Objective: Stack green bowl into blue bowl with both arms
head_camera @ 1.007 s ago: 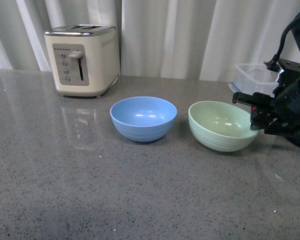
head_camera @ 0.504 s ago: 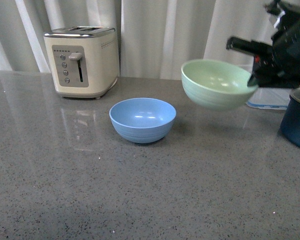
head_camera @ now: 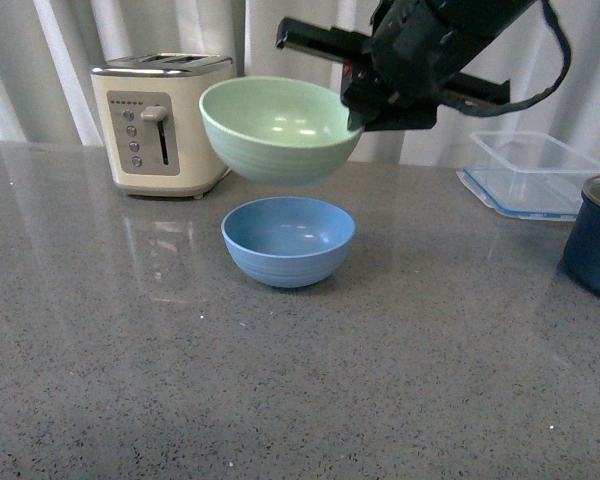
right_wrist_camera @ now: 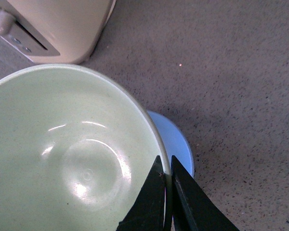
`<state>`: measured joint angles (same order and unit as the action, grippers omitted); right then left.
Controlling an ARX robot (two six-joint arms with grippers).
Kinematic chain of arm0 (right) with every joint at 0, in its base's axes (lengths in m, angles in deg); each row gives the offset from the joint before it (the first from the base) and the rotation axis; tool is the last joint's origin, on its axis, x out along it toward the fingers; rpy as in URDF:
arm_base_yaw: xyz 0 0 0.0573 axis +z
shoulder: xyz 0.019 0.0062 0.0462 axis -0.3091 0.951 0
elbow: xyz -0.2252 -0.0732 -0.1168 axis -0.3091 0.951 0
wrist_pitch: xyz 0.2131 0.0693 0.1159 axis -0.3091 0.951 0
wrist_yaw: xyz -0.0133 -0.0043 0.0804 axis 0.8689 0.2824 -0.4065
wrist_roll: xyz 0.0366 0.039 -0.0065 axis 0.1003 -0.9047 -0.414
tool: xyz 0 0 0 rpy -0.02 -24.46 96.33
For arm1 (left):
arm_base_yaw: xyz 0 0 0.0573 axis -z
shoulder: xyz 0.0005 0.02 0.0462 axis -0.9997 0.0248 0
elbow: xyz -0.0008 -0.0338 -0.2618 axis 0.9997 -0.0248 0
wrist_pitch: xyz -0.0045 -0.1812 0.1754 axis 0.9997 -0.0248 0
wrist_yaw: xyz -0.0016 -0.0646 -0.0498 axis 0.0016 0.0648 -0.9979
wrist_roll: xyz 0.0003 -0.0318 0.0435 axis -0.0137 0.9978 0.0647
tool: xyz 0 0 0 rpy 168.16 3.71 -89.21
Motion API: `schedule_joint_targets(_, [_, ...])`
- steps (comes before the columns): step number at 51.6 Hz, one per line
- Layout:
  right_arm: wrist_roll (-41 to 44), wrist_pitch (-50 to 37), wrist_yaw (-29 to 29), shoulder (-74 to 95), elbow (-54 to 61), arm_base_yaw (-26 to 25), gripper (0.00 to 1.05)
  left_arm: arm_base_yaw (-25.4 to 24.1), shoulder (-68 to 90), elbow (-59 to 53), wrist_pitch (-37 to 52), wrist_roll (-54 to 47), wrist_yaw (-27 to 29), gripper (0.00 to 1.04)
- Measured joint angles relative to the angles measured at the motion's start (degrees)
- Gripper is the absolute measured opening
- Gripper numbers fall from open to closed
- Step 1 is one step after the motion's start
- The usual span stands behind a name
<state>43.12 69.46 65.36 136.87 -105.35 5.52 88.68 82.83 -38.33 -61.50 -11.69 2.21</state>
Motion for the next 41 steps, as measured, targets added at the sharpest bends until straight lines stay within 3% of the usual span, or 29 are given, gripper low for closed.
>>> schedule_joint_targets(20, [0.44,0.5,4.09,6.75,-1.99,0.76,0.01,0.0,0.0,0.0,0.0,0.0,0.0,0.98])
schedule_joint_targets(34, [0.55,-0.98,3.08,4.92,-1.31,0.5,0.4,0.0,0.0,0.0,0.0,0.0,0.0,0.98])
schedule_joint_targets(41, [0.35,-3.93,-0.57,-0.98,3.3,-0.5,0.61,0.0,0.0,0.0,0.0,0.0,0.0,0.98])
